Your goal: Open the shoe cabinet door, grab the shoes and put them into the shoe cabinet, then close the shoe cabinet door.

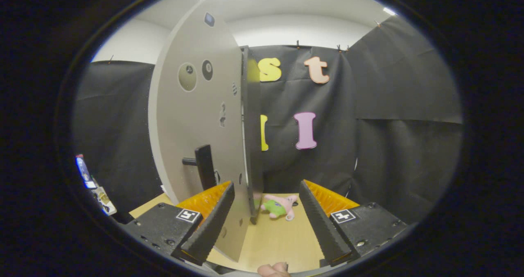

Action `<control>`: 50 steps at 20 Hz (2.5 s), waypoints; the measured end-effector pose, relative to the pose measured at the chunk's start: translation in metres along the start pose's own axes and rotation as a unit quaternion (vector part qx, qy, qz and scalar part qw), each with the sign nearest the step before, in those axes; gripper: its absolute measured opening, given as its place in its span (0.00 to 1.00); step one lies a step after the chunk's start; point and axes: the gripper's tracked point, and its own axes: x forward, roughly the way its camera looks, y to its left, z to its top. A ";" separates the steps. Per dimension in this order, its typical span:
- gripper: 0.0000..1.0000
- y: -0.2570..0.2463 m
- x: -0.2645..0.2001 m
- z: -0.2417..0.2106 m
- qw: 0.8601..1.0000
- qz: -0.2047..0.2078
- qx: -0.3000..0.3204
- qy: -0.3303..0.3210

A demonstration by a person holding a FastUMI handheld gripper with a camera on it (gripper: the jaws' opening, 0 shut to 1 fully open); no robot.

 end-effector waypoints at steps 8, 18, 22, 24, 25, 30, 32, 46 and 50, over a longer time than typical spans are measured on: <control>0.92 0.050 -0.001 -0.002 1.000 0.012 -0.020 0.001; 0.92 0.106 0.013 -0.002 0.999 0.030 -0.001 -0.009; 0.92 0.116 0.026 0.000 1.000 -0.007 0.001 -0.019; 0.92 0.125 0.030 0.004 0.999 -0.019 -0.003 -0.029; 0.92 0.131 0.032 0.005 0.999 -0.020 -0.006 -0.034; 0.92 0.152 0.045 0.006 0.999 -0.007 -0.016 -0.039; 0.92 0.170 0.056 0.007 0.999 0.002 -0.018 -0.037; 0.97 0.259 0.082 -0.025 0.997 0.078 -0.023 0.003; 0.97 0.266 0.079 -0.027 0.997 0.074 -0.025 -0.004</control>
